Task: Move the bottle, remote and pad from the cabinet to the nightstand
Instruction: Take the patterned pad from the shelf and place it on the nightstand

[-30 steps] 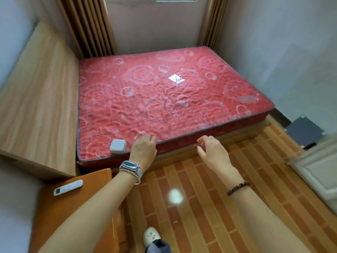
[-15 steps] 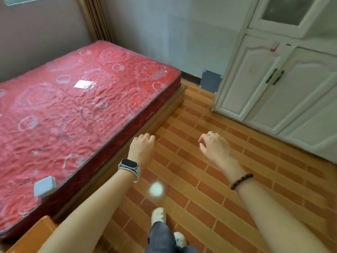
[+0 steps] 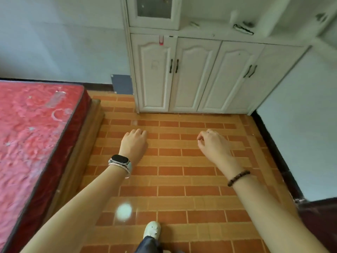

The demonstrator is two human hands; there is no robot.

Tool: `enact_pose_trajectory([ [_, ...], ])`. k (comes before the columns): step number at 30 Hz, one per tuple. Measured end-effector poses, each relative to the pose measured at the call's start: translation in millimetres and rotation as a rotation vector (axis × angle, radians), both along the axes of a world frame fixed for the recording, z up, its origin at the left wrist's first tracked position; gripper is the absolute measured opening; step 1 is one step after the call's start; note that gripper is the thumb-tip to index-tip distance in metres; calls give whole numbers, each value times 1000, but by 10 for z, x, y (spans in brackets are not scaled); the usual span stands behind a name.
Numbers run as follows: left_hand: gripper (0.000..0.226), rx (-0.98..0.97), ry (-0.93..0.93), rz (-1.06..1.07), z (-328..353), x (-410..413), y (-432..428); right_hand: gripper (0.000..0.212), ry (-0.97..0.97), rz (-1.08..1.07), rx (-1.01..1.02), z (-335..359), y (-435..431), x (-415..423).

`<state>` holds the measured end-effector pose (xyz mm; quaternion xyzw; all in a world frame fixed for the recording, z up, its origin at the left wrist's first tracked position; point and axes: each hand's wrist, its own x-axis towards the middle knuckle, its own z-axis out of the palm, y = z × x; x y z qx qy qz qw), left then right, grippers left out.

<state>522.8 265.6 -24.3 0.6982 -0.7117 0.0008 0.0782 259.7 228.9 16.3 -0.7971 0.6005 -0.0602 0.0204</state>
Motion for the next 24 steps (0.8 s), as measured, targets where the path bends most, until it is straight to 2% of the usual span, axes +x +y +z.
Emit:
enact_pose_trajectory([
  [9,18,31,-75,-227,128,-312,-1051,13,-43,-276,-60,210,-382,-668],
  [15,28,12,-79,-378,146,-1032,-1750,13,-65,-399,-38,192,-662,-1274],
  [24,26,-43,-55,-516,230,-2417,-2663,15,-90,-461,-69,229,-1413,-2447],
])
